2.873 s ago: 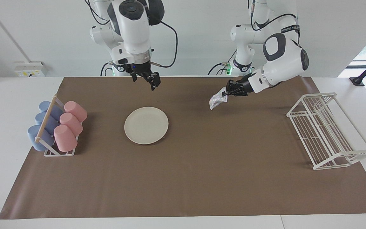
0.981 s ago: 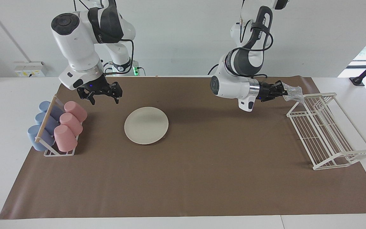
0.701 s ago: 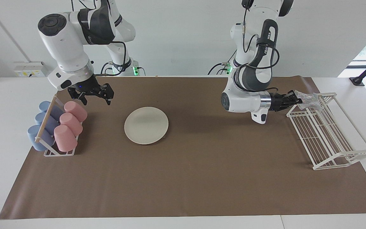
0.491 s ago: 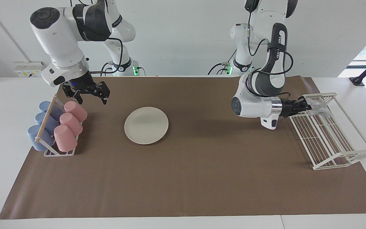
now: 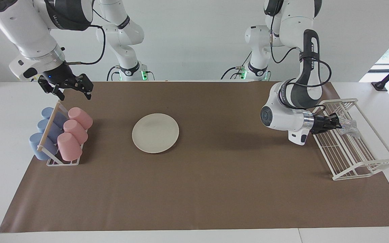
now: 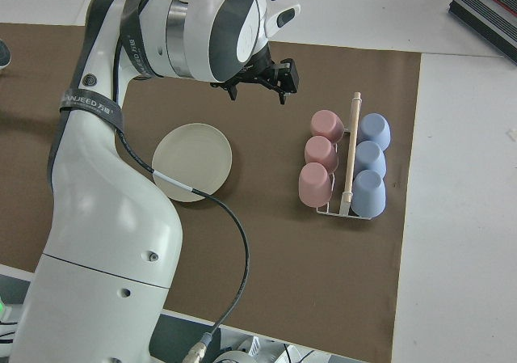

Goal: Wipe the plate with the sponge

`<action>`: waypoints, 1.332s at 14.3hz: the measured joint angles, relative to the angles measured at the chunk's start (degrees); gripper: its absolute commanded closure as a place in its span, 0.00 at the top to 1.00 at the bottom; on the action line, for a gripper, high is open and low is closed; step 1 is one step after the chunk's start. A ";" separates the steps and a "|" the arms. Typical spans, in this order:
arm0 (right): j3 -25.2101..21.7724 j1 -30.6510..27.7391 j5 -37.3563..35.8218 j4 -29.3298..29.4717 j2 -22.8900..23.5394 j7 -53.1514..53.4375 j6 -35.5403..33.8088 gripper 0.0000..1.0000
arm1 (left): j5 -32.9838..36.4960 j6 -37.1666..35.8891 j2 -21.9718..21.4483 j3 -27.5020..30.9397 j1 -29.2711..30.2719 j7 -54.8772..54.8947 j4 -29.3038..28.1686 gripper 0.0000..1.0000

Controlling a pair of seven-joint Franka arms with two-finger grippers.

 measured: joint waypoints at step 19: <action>1.65 -0.23 -0.08 2.51 0.18 0.48 -0.70 1.00 | -5.24 3.74 0.38 -0.47 0.02 -2.32 1.85 1.00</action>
